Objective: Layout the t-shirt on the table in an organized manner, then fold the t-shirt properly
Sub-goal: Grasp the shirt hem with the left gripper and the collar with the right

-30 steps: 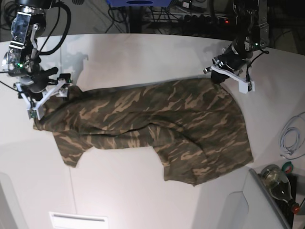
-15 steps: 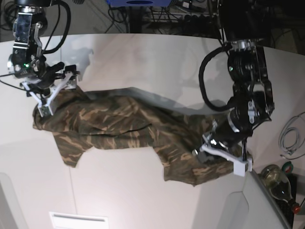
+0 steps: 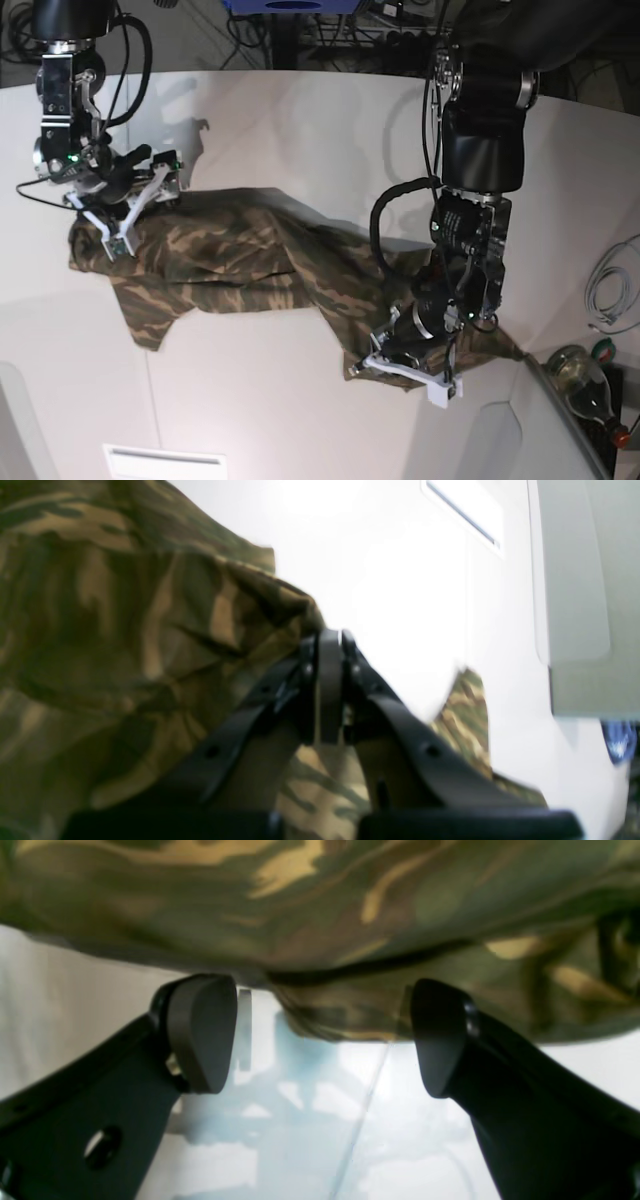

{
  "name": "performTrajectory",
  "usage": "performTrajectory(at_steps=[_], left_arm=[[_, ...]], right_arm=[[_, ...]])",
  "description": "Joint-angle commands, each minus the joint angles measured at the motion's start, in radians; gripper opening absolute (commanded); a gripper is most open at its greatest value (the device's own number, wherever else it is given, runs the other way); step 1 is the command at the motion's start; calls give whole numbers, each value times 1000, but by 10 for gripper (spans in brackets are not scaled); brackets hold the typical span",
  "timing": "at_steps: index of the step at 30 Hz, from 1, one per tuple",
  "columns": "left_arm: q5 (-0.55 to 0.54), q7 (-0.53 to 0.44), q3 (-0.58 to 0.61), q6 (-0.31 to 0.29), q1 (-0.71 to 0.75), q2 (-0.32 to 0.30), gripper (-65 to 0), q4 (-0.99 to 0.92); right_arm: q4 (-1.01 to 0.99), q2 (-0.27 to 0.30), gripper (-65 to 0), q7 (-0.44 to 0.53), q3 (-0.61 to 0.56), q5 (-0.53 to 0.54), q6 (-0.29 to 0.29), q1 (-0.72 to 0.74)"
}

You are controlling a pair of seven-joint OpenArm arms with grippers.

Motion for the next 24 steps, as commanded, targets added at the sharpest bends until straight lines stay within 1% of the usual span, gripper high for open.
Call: performTrajectory(at_steps=[1,3,4,5,7,9,11,12,13,14,16,17,18,19,20,21,22,24], left_arm=[[-14,-39,-1,-6,-54,1,-650,-4],[-14,-61,9,-6,-85,1,-650,-53],[-14,-64,9,-6,-97,1,-650,-74],[-13,-65,11,-6,-111,1,-650,-96],[-13,-68,11,-6,-123,1,-650,-125],[-13,-68,11,-6,-129,-1,-650,-140],[-13,-70,11,-6,-129,-4,-650,-144],[-13,-70,11,-6,-129,-4,-650,-139],[-13,-70,11,-6,-129,-4,-650,-137],[-13,-70,11,-6,-129,-4,-650,-137],[-13,-70,11,-6,-129,-4,-650,-137],[-13,-70,11,-6,-129,-4,-650,-137],[-13,-70,11,-6,-129,-2,-650,-137],[-13,-70,11,-6,-129,-1,-650,-137],[-13,-70,11,-6,-129,-1,-650,-137],[-13,-70,11,-6,-129,-1,-650,-137],[-13,-70,11,-6,-129,-1,-650,-137],[-13,-70,11,-6,-129,-1,-650,-137]], right_arm=[[4,8,-155,29,2,3,-1,16],[-22,8,-155,36,2,-64,-1,22],[-40,-3,-155,38,4,-107,-1,32],[-60,-11,-155,53,4,-158,-1,42],[-103,-34,-155,115,4,-235,-1,49],[-149,-47,-155,167,6,-296,-1,68],[-229,-57,-158,171,6,-351,-1,100],[-270,-61,-173,174,10,-359,1,115],[-298,-58,-210,178,10,-354,2,123],[-316,-57,-275,178,10,-354,5,126],[-324,-58,-471,185,10,-354,7,128],[-319,-60,-579,185,12,-354,7,126],[-310,-61,-650,185,12,-354,7,120],[-295,-63,-650,182,10,-356,8,101],[-256,-63,-621,170,7,-356,8,78],[-206,-64,-626,142,6,-356,11,54],[-144,-66,-647,107,6,-356,28,26],[-36,-67,-650,39,6,-354,93,-17]])
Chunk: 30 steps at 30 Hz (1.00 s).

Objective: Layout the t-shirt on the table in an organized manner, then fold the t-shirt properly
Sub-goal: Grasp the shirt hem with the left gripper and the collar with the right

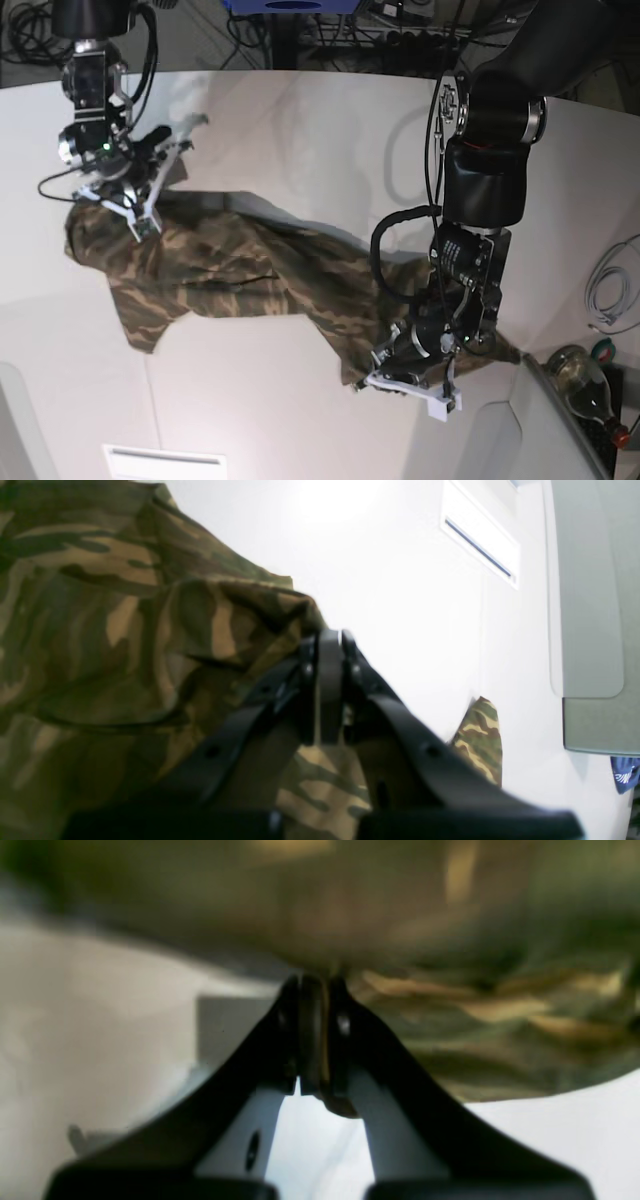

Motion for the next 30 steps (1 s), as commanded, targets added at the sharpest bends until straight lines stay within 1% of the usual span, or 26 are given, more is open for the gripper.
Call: performTrajectory(at_steps=[1,3,6,8,12,17,18,20,21,22,23,24,25,26,27,30], left_arm=[[-12,-23,-1,-6,-33,2,-650,23],[-12,-23,-1,-6,-34,3,-650,24],[-15,-23,-1,-6,-34,3,-650,26],[-14,-23,-1,-6,-34,5,-650,41],[-14,-23,-1,-6,-33,5,-650,50],[-12,-17,0,-6,-33,3,-650,49],[-12,-17,0,-6,-28,2,-617,50],[-12,-17,0,-6,-23,-1,-431,50],[-12,-17,0,-6,-22,-3,-326,50],[-12,-19,0,-6,-22,-6,-242,52],[-15,-17,-5,-9,-16,-24,-165,61],[-20,-19,-1,-11,0,-46,-100,84],[-21,-20,-1,-11,17,-63,-53,126],[-21,-17,0,-11,44,-78,-18,182],[-21,-16,-3,-11,78,-97,-5,245],[-18,-13,2,-11,201,-150,-3,437]], right_arm=[[56,5,-648,-71,3,-6,54,-6],[136,5,-650,-156,4,-6,139,-26],[236,11,-650,-286,4,-9,244,-40],[296,16,-650,-351,3,-9,244,-46],[394,28,-650,-447,3,-11,244,-44],[397,30,-650,-460,3,-11,244,-24],[382,28,-650,-460,3,-11,244,-21],[359,25,-650,-460,3,-11,244,-5],[349,23,-650,-458,3,-11,244,3],[348,22,-650,-458,4,-11,244,5],[348,22,-650,-458,4,-11,244,6],[349,20,-650,-458,4,-11,244,8],[349,20,-650,-458,4,-11,244,15],[349,20,-650,-458,4,-11,244,17],[349,20,-650,-458,4,-11,244,17],[349,19,-642,-458,9,-11,244,17]])
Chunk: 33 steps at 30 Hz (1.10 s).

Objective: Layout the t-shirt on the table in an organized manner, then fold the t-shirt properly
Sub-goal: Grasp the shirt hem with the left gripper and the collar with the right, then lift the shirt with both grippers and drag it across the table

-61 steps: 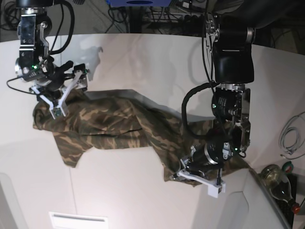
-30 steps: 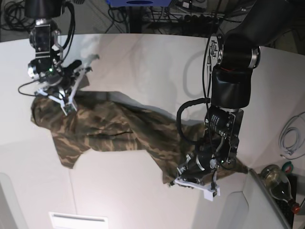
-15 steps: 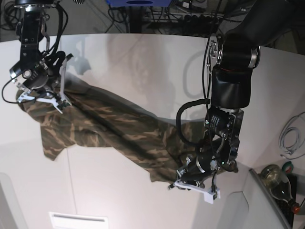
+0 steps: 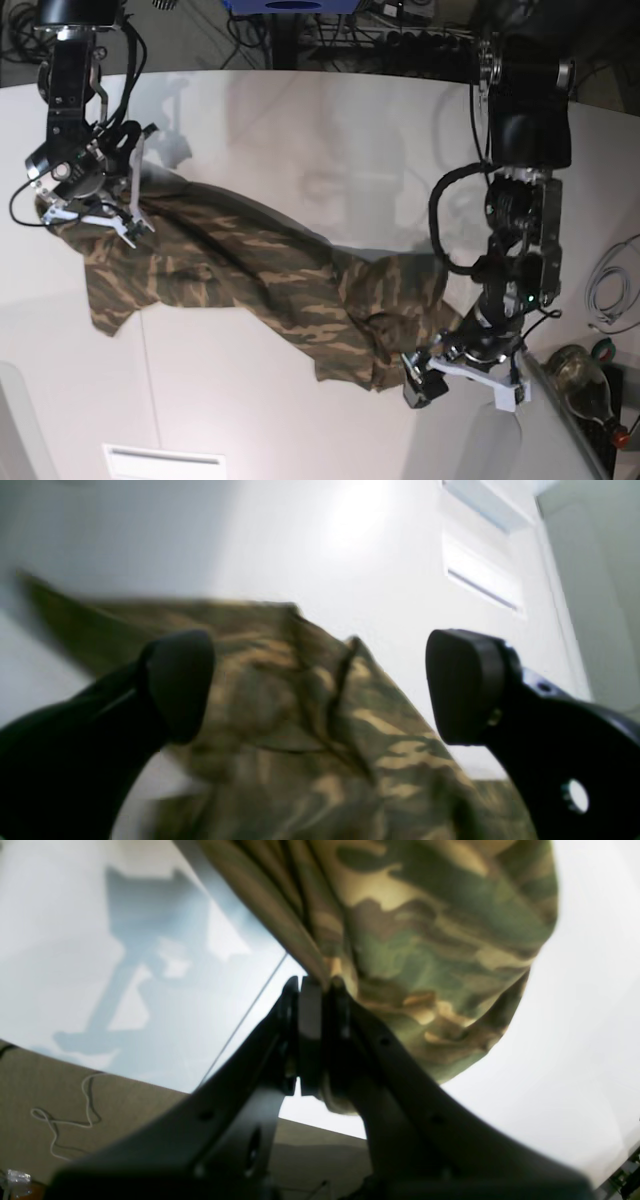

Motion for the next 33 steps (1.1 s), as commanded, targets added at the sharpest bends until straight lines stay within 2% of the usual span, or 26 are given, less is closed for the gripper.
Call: performTrajectory(at_steps=[1,3,4,7,9,11,14,17,18,19,21,23,25,26,28,30,31,33], left_arm=[[-4,4,4,-8,17,-5,-3,48],[-4,30,3,-8,86,-38,-3,87],[-7,36,3,-8,113,-48,-3,91],[-7,34,-10,-8,180,-62,-3,90],[-4,34,-10,-8,198,-67,-3,87],[-4,33,-10,-8,205,-67,-5,70],[-4,30,-11,-8,192,-65,-5,16],[-3,-35,4,-8,169,-65,-5,-56],[-3,-52,4,-8,162,-62,-10,-88],[-3,-55,6,-8,154,-62,-41,-121],[-3,-53,30,-8,151,-65,-168,-151],[-3,-52,46,-8,162,-68,-383,-142],[-4,-50,55,-8,182,-84,-592,-121],[-7,-50,56,-8,192,-90,-650,-105],[-4,-29,58,-8,218,-96,-650,-53],[-4,68,49,-8,235,-107,-650,16],[-12,134,46,-8,248,-116,-650,61],[-13,246,41,-8,289,-134,-650,169]], right_arm=[[17,6,-641,4,4,-7,1,10],[18,-11,-599,4,8,-7,1,15],[23,-18,-551,4,18,-7,1,18],[37,-51,-320,27,67,-5,1,24],[57,-77,-185,96,101,-5,1,20],[72,-114,-162,144,136,-7,1,18],[80,-142,-164,162,158,-7,1,18],[70,-140,-164,160,143,-7,1,24],[60,-142,-164,163,147,-7,1,26],[43,-142,-164,165,152,-8,1,33],[15,-142,-164,167,204,-7,1,60],[-23,-142,-173,182,262,-5,1,84],[-57,-136,-266,206,302,-7,1,96],[-74,-134,-336,211,319,-7,1,98],[-115,-133,-495,216,344,-7,1,99],[-186,-130,-642,219,367,-8,1,129],[-232,-119,-650,220,377,-8,1,144],[-338,-88,-612,234,385,-8,1,192]])
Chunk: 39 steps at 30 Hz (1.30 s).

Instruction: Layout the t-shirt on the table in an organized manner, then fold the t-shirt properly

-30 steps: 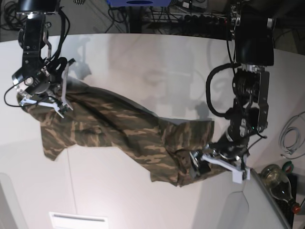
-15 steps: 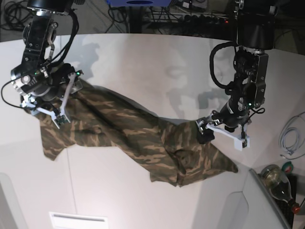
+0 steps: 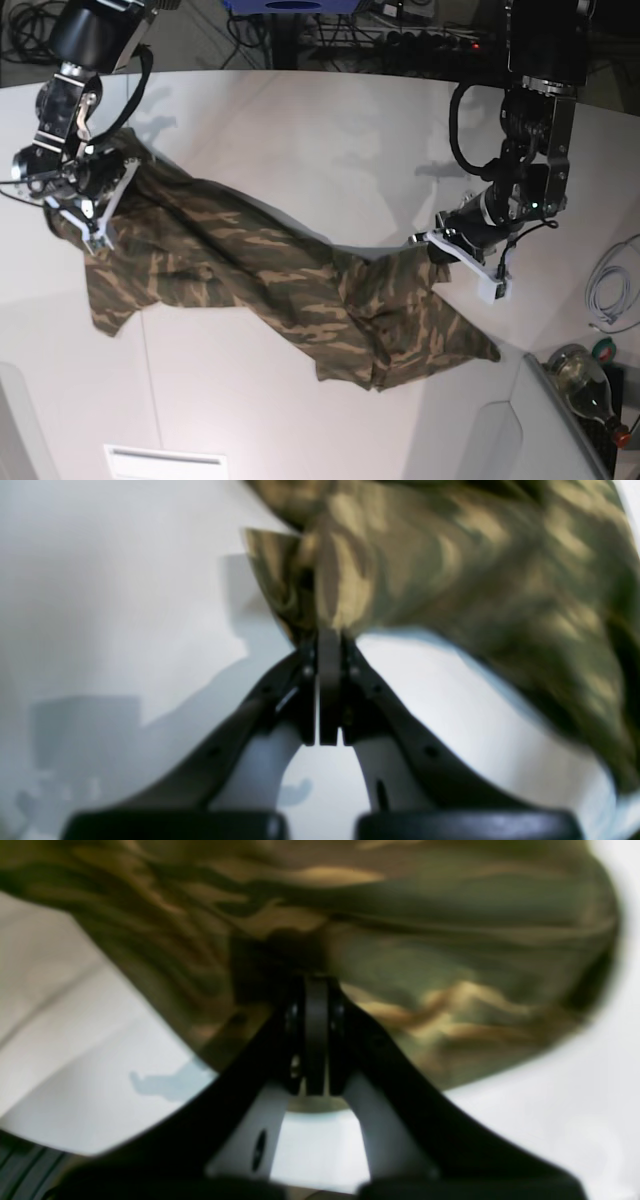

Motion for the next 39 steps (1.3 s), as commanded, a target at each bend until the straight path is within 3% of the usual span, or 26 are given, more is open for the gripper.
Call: performTrajectory(at_steps=[1,7,10,12,15,18,20,22,24,25,27,29,31,32,34,37,39], left_arm=[[-5,22,-21,-10,21,-12,-650,78],[-7,276,-144,-10,160,-6,-650,371],[-8,368,-141,-10,180,-4,-650,437],[-26,392,-115,-12,197,-4,-650,443],[-151,395,-79,-12,195,-4,-650,437],[-273,395,-66,-12,188,2,-650,415],[-281,395,-46,-12,160,39,-650,384],[-281,395,-24,-12,136,74,-650,352],[-283,395,10,-13,114,94,-650,349],[-283,395,37,-13,100,94,-650,349],[-278,395,123,-13,76,94,-650,349],[-277,395,207,-13,56,88,-650,338],[-275,395,273,-13,50,56,-650,337],[-275,395,300,-13,54,31,-650,338],[-283,394,343,-13,57,-13,-650,341],[-283,389,379,-15,65,-62,-650,343],[-283,389,375,-81,67,-70,-650,343]], right_arm=[[-32,24,-609,33,7,-4,-2,45],[-408,113,-609,185,-2,-6,-2,230],[-589,158,-609,276,-7,-6,-86,344],[-704,184,-609,345,-65,-6,-111,421],[-801,196,-608,458,-148,-4,-112,513],[-784,193,-603,507,-140,-3,-114,570],[-713,193,-600,423,-110,-1,-112,593],[-552,191,-597,236,-33,3,-104,590],[-362,171,-561,38,47,45,-48,540],[-261,159,-519,-45,76,78,-2,504],[-81,142,-402,-182,122,161,-2,415],[62,128,-246,-295,139,258,-2,306],[163,99,-111,-377,144,379,-2,207],[192,87,-81,-397,144,448,-2,151],[204,70,-89,-400,136,577,-2,68],[170,64,-111,-398,134,666,-2,6],[146,62,-114,-398,136,672,-2,-3]])
